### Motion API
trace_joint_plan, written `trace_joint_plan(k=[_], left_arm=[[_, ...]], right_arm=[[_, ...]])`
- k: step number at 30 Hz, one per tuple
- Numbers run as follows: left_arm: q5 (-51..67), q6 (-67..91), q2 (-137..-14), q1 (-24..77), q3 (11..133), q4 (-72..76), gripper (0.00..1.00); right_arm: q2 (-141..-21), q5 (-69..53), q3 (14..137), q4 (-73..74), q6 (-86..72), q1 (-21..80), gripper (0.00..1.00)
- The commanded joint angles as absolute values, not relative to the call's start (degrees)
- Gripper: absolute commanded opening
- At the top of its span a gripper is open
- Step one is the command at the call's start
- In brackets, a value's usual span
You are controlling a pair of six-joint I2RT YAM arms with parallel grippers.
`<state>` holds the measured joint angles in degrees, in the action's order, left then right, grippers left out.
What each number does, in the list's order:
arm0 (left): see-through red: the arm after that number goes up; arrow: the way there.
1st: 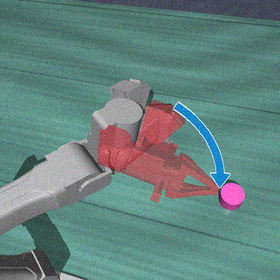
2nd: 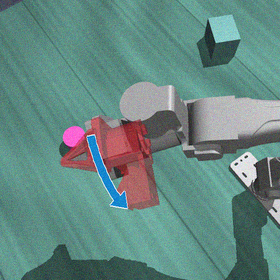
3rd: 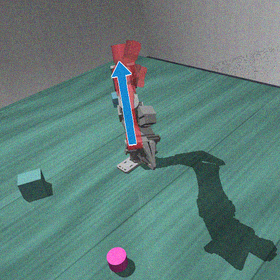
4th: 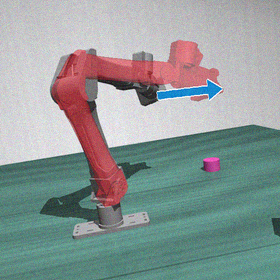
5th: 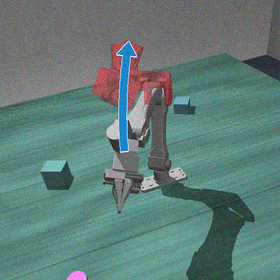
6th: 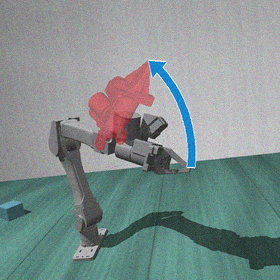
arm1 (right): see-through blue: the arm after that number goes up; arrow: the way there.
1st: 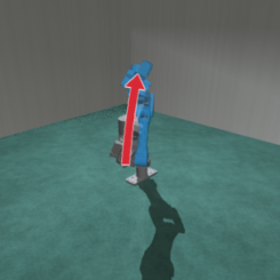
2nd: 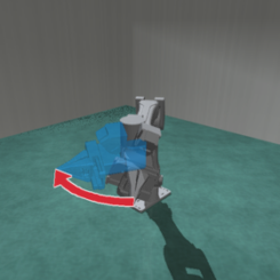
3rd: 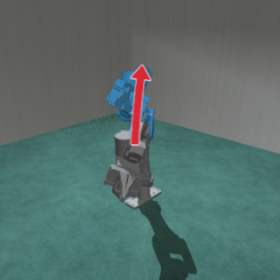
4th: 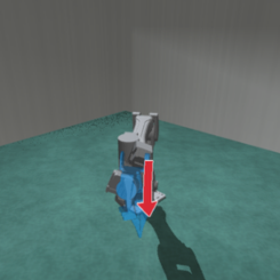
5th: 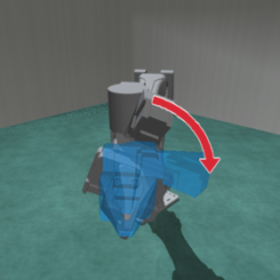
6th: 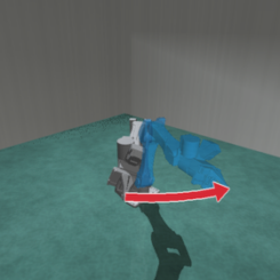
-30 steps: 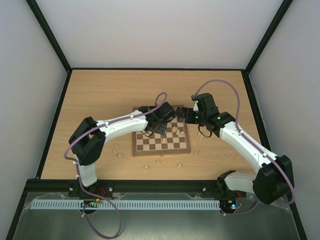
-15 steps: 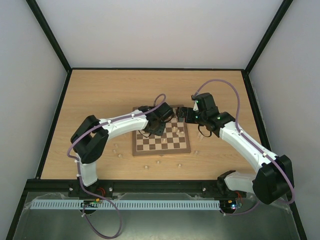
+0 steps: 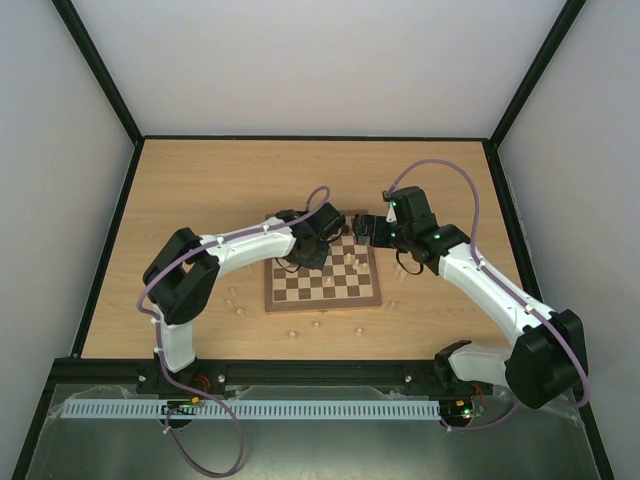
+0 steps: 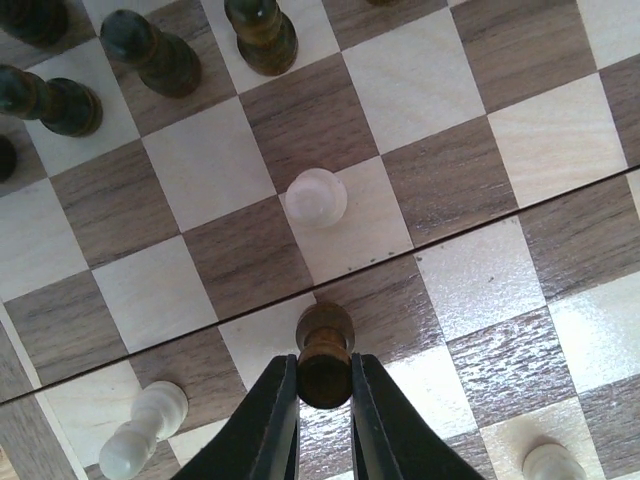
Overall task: Set up the chess pieces on the board
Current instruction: Pick up the chess piece from the chessboard.
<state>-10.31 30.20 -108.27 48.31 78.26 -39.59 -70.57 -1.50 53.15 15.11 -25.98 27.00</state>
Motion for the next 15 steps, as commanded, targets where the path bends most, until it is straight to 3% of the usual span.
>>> trace_joint_plan(k=[1, 15], left_arm=[[-10.52, 29.55, -110.27, 47.43, 79.29, -40.71, 0.12], [-13.97, 25.29, -110.54, 43.54, 93.6, -52.7, 0.11]], right_arm=[[-70.49, -1.52, 52.24, 15.28, -25.99, 26.89, 0.99], [-69.26, -1.94, 51.92, 15.16, -26.15, 26.98, 0.99]])
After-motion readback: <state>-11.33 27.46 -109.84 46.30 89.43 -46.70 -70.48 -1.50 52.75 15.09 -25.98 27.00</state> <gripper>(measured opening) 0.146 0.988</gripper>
